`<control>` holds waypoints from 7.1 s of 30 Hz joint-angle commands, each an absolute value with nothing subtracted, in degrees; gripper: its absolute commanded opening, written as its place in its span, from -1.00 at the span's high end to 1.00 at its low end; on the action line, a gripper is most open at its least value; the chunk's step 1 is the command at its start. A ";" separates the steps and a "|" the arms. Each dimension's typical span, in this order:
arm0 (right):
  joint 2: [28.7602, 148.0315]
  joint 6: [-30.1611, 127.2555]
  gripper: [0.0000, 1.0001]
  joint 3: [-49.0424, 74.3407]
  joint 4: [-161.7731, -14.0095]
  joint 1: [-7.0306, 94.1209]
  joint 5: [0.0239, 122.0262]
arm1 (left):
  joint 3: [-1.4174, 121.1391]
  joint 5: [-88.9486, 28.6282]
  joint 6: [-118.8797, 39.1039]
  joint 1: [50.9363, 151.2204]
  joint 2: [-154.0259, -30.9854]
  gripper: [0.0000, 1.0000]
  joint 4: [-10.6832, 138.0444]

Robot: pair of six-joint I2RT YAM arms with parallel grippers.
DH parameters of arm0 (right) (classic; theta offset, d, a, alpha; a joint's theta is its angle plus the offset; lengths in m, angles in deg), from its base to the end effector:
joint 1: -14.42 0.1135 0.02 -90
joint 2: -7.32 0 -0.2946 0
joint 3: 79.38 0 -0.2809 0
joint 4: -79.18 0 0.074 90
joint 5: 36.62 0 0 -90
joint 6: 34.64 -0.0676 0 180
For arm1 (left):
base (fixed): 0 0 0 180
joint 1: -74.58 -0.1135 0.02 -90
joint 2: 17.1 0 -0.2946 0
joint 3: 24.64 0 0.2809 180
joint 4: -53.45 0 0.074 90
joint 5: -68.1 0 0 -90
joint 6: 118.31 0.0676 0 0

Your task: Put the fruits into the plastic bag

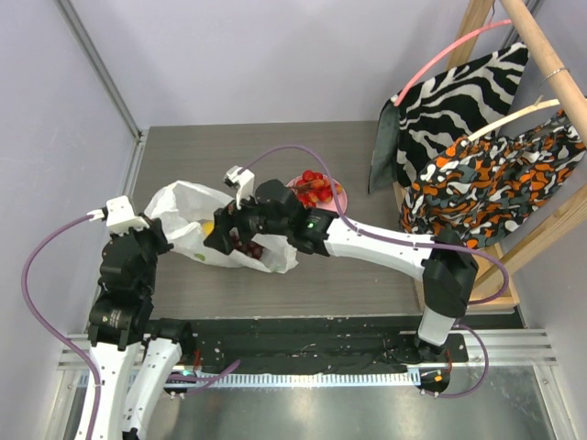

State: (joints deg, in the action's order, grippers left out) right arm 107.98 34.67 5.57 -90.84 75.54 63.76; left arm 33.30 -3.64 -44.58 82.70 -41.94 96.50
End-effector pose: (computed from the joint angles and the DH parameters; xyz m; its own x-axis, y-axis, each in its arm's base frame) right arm 0.2257 0.4344 0.3378 -0.4554 -0.1060 -0.8840 -0.8383 0.3854 0.3856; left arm 0.1258 0.0034 0.3668 -0.1162 -0.2522 -0.9607 -0.2124 0.9512 -0.2240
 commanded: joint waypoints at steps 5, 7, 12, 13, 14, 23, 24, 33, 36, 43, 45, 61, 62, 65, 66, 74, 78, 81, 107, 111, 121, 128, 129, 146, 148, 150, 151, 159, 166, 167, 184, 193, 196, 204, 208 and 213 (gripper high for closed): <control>96.36 39.46 -0.79 10.76 -99.46 75.15 81.15 | 33.22 -1.77 -44.92 82.75 -41.71 0.99 95.75; 94.43 39.28 -0.79 12.69 -100.70 74.98 82.03 | 33.31 -1.68 -44.92 82.75 -41.80 0.99 95.75; 90.72 37.70 -0.75 14.01 -97.81 70.95 75.11 | 33.31 -1.60 -44.92 82.75 -42.06 0.99 95.67; 90.55 36.30 -0.74 14.28 -97.46 69.19 74.31 | 33.39 -1.68 -44.83 82.75 -42.15 0.99 95.75; 90.55 33.42 -0.72 14.54 -97.54 67.52 74.04 | 33.31 -1.68 -44.92 82.75 -42.15 0.99 95.84; 95.72 38.48 -0.76 7.97 -82.26 56.79 53.76 | 33.31 -2.12 -45.01 82.75 -42.94 0.99 95.67; 96.86 40.14 -0.78 7.17 -80.77 56.43 49.56 | 33.31 -2.04 -44.92 82.75 -43.03 1.00 95.67; 107.42 44.02 -0.95 4.17 -74.25 51.86 38.54 | 33.31 -2.21 -44.83 82.75 -44.43 0.99 95.58; 110.23 44.73 -0.96 3.21 -73.81 51.86 36.16 | 33.31 -2.30 -44.83 82.75 -45.05 0.99 95.58; 116.12 47.01 -0.97 0.22 -73.54 51.95 35.72 | 33.22 -2.30 -44.83 82.75 -45.66 0.99 95.67; 116.04 46.84 -0.97 0.74 -74.51 52.03 35.98 | 33.22 -2.30 -44.74 82.67 -45.75 0.99 95.58; 120.87 57.10 -0.90 -1.45 -78.64 57.92 29.66 | 33.04 -3.09 -44.74 82.66 -46.37 0.99 95.49; 121.22 57.64 -0.89 -1.71 -78.64 58.45 29.65 | 33.13 -3.18 -44.83 82.66 -46.45 1.00 95.40; 123.49 58.08 -0.84 -3.64 -77.51 58.54 29.22 | 33.22 -3.53 -44.83 82.66 -46.63 0.99 95.40; 124.12 58.17 -0.82 -4.26 -77.24 58.54 28.95 | 33.22 -3.53 -44.83 82.66 -46.63 1.00 95.49; 126.58 60.46 -0.52 -5.15 -80.13 58.63 24.04 | 33.04 -3.27 -44.83 82.75 -46.19 0.99 95.58; 126.93 64.66 -0.47 -3.66 -83.91 59.15 20.87 | 33.04 -3.44 -44.83 82.75 -46.10 1.00 95.67; 127.55 67.30 -0.45 -3.82 -86.11 59.68 19.81 | 33.13 -3.53 -44.74 82.75 -46.10 0.99 95.67; 124.48 70.22 0.98 -3.92 -86.55 60.30 16.82 | 32.87 -3.79 -44.66 82.66 -45.49 1.00 95.67; 119.92 68.11 0.98 -1.72 -87.26 60.30 17.25 | 32.87 -3.97 -44.74 82.75 -45.31 1.00 95.67; 111.04 63.63 0.98 2.67 -87.26 59.15 21.21 | 32.78 -4.58 -44.74 82.75 -44.87 1.00 95.58; 99.54 60.56 0.98 8.64 -91.63 59.15 28.06 | 32.87 -4.76 -44.83 82.67 -44.52 0.99 95.49; 97.69 60.11 0.98 9.52 -92.17 59.07 29.38 | 32.78 -4.76 -44.83 82.75 -44.52 0.99 95.40; 76.40 57.83 0.98 14.02 -95.08 69.09 54.06 | 32.60 -5.38 -44.66 82.75 -43.47 0.99 95.31; 75.78 56.08 0.98 14.10 -95.34 69.35 61.86 | 32.60 -5.29 -44.57 82.75 -43.38 0.99 95.23; 76.22 55.45 0.98 13.84 -95.61 69.52 66.81 | 32.60 -5.29 -44.66 82.75 -43.29 0.99 95.23; 76.66 55.45 0.98 13.67 -95.69 69.53 71.53 | 32.60 -5.29 -44.57 82.75 -43.29 1.00 95.23; 87.45 47.81 0.98 10.07 -97.72 69.61 90.38 | 32.60 -5.29 -44.65 82.75 -43.29 0.99 95.32; 98.80 50.52 0.98 1.19 -85.71 69.44 80.04 | 32.60 -5.46 -44.57 82.75 -43.29 0.99 95.31; 99.59 50.88 0.98 0.57 -85.07 69.26 77.93 | 32.60 -5.46 -44.57 82.75 -43.29 0.99 95.40; 114.01 52.81 0.98 -13.93 -80.75 65.48 59.80 | 32.60 -5.73 -44.57 82.75 -43.47 0.99 95.23; 116.30 53.25 0.98 -14.02 -82.51 72.85 54.97 | 32.60 -6.34 -44.57 82.75 -43.55 0.99 95.14; 117.96 52.99 0.98 -14.46 -82.95 74.01 53.83 | 32.60 -6.52 -44.66 82.75 -43.64 0.99 94.96; 123.76 54.83 0.98 -21.39 -82.60 74.62 49.44 | 32.60 -6.87 -44.57 82.66 -43.55 0.99 94.96; 127.02 58.17 0.98 -26.75 -81.90 74.01 45.30 | 32.52 -6.96 -44.57 82.84 -43.73 1.00 94.96; 130.79 58.61 0.98 -32.56 -81.28 72.87 44.42 | 32.52 -7.05 -44.66 82.84 -43.64 0.99 94.88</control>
State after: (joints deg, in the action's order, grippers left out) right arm 130.51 56.82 -26.45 -78.49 73.75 47.60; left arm 32.77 -6.44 -44.60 82.70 -43.82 96.85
